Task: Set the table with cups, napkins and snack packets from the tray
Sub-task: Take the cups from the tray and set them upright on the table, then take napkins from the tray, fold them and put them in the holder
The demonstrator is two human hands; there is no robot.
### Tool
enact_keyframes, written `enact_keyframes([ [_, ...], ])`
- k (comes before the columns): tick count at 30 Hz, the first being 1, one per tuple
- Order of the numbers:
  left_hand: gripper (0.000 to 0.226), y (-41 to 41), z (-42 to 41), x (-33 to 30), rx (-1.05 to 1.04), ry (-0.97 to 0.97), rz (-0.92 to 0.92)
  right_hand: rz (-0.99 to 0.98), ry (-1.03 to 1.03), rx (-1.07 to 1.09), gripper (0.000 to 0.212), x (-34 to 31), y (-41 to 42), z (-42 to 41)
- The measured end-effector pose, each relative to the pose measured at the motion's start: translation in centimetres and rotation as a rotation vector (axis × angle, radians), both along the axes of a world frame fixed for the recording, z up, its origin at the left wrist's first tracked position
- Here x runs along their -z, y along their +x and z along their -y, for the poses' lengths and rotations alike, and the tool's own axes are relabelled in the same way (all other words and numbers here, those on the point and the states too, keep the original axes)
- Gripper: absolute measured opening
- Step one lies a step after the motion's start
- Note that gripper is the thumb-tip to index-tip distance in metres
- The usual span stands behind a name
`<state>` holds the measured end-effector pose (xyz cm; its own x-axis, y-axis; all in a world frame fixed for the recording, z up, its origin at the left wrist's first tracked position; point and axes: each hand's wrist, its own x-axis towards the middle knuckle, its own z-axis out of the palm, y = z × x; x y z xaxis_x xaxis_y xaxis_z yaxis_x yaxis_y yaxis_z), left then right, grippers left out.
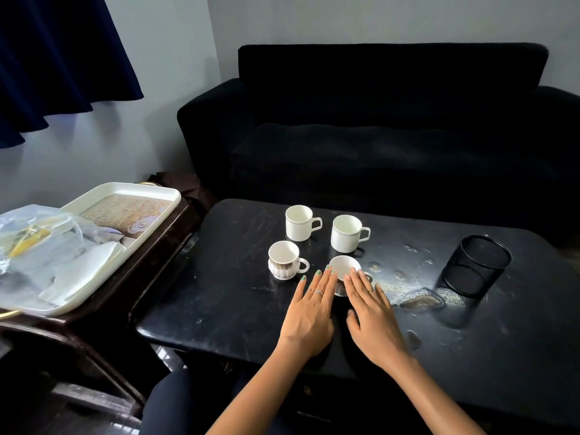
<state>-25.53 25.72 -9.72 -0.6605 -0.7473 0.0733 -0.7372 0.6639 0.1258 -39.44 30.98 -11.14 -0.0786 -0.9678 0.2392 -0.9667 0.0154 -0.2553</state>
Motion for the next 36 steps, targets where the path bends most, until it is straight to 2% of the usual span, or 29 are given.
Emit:
enact_keyframes([
  [9,0.077,-0.4,0.9,0.3,-0.013,0.021,-0.023,0.008,-0.002,0.001,0.067,0.0,-0.2,0.7],
  [14,0.077,0.0,0.5,0.3,-0.007,-0.031,-0.028,0.061,-0.010,0.006,0.065,-0.6,0.2,0.5],
  [21,0.074,4.0,-1.1,-0.4,0.002,-0.023,-0.187,0.274,-0.383,-0.003,0.046,-3.3,3.1,-0.5],
  [25,0.073,8.9,-1.5,-2.7,-0.113,-0.080,-0.313,0.372,-0.431,-0.128,0.038,-4.8,7.3,0.1],
  [30,0.075,16.5,-1.9,-5.6,-0.353,-0.148,-0.381,0.466,-0.420,-0.338,0.036,-7.3,14.7,1.9],
  [36,0.080,25.0,-0.7,-8.4,-0.609,-0.165,-0.361,0.466,-0.351,-0.540,0.036,-9.7,23.6,5.1],
])
